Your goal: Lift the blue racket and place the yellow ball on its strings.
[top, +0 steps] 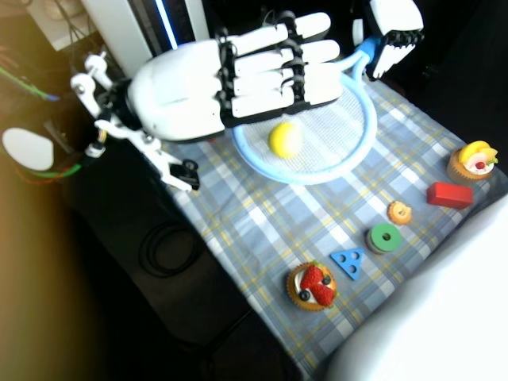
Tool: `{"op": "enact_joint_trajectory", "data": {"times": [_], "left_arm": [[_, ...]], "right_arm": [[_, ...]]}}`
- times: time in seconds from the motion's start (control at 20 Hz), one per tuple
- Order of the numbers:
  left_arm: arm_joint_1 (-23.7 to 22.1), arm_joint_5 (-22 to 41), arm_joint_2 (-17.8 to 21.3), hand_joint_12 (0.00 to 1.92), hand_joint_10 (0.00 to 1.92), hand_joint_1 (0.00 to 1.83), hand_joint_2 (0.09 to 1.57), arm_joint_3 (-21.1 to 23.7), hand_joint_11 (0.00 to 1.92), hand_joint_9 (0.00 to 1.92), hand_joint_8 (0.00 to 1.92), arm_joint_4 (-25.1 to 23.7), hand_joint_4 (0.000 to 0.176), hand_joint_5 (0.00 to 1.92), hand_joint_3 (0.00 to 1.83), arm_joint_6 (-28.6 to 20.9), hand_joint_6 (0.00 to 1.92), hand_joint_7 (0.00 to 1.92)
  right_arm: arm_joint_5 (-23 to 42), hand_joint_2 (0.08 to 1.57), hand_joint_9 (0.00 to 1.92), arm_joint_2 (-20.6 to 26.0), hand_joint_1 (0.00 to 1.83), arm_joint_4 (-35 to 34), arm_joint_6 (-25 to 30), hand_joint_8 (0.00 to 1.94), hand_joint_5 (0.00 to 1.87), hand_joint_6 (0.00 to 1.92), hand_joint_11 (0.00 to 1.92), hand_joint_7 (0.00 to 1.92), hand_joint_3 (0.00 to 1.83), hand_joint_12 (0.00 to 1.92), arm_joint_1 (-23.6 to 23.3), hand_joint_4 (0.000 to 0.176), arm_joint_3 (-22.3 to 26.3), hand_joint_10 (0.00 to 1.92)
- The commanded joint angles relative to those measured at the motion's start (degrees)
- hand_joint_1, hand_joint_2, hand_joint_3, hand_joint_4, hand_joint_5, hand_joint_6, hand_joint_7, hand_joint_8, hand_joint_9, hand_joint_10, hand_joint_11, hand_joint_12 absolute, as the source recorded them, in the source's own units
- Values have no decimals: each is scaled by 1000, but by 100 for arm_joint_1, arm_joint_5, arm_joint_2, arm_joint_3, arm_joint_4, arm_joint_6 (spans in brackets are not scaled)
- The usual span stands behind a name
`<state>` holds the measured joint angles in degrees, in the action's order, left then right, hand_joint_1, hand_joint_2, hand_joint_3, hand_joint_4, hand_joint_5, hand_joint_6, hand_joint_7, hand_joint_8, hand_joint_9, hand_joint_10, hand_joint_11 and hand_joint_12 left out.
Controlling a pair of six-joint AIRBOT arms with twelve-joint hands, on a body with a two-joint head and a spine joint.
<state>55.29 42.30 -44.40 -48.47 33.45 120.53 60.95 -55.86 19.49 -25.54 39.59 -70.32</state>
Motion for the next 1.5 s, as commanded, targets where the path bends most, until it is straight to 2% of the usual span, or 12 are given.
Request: {"op": "enact_joint_trajectory", "data": {"times": [0.0,0.55,0.6,0.7,0.75,0.8,0.9,1.1,1.2,1.25,1.35,1.45], "left_arm": [[-82,537,-36,1921,1921,1596,1308,-35,1621,1591,1921,-12,176,884,0,90,1921,1377],[-138,183,-365,1921,1921,1544,1256,-319,1463,1431,1921,419,133,800,0,634,1921,1170],[-153,137,-394,1921,1921,1586,1236,-351,1463,1429,1921,453,76,785,0,682,1921,1161],[-182,14,-447,1921,1921,1555,1247,-409,1418,1381,1921,515,136,739,0,785,1921,1126],[-185,-11,-462,1921,1921,1570,1232,-427,1380,1340,1921,539,93,739,0,788,1921,1092],[-185,-21,-486,1921,1921,1574,1229,-457,1372,1332,1921,620,84,740,0,801,1921,1085],[-185,-21,-512,1921,1921,1633,1199,-489,1366,1405,1921,738,119,779,0,806,1921,1177],[-182,-12,-517,1921,1921,1647,1158,-496,1134,1089,1921,816,142,619,0,827,1921,848],[-166,26,-518,1921,1921,1657,1147,-497,1040,922,1921,871,50,528,0,827,1921,664],[-157,31,-518,1857,1921,1391,1227,-495,851,761,1637,879,0,509,30,827,1713,666],[-137,16,-518,1593,1633,1182,1277,-491,793,700,1632,889,0,651,1,827,1324,714],[-108,9,-518,1633,1608,1455,1251,-485,710,699,1536,906,0,548,1,827,876,566]], "right_arm": [[725,1188,91,1,133,-328,-15,8,0,0,0,66,8,0,-47,107,18,12],[792,1241,114,113,131,-425,-50,1,0,0,11,62,7,7,24,118,70,4],[793,1233,117,112,132,-427,-50,1,0,0,10,63,3,6,31,118,70,5],[793,1230,124,116,135,-430,-50,3,0,0,20,67,1,11,43,115,72,7],[793,1235,120,118,145,-430,-50,4,0,0,13,72,2,8,44,108,72,5],[793,1236,120,118,148,-430,-50,4,0,0,12,73,2,8,44,107,72,4],[793,1246,118,124,167,-430,-50,4,0,0,8,74,5,4,56,107,75,5],[792,1231,116,162,160,-446,-50,0,0,0,26,70,0,12,101,109,92,2],[792,1232,127,172,180,-448,-50,1,0,0,22,73,0,11,119,100,104,6],[792,1231,126,172,169,-448,-50,1,0,0,31,74,0,15,134,102,109,4],[792,1216,142,172,195,-455,-50,4,0,0,36,87,0,18,164,104,110,8],[792,1216,123,172,198,-469,-50,4,0,0,19,89,0,11,180,95,110,0]]}}
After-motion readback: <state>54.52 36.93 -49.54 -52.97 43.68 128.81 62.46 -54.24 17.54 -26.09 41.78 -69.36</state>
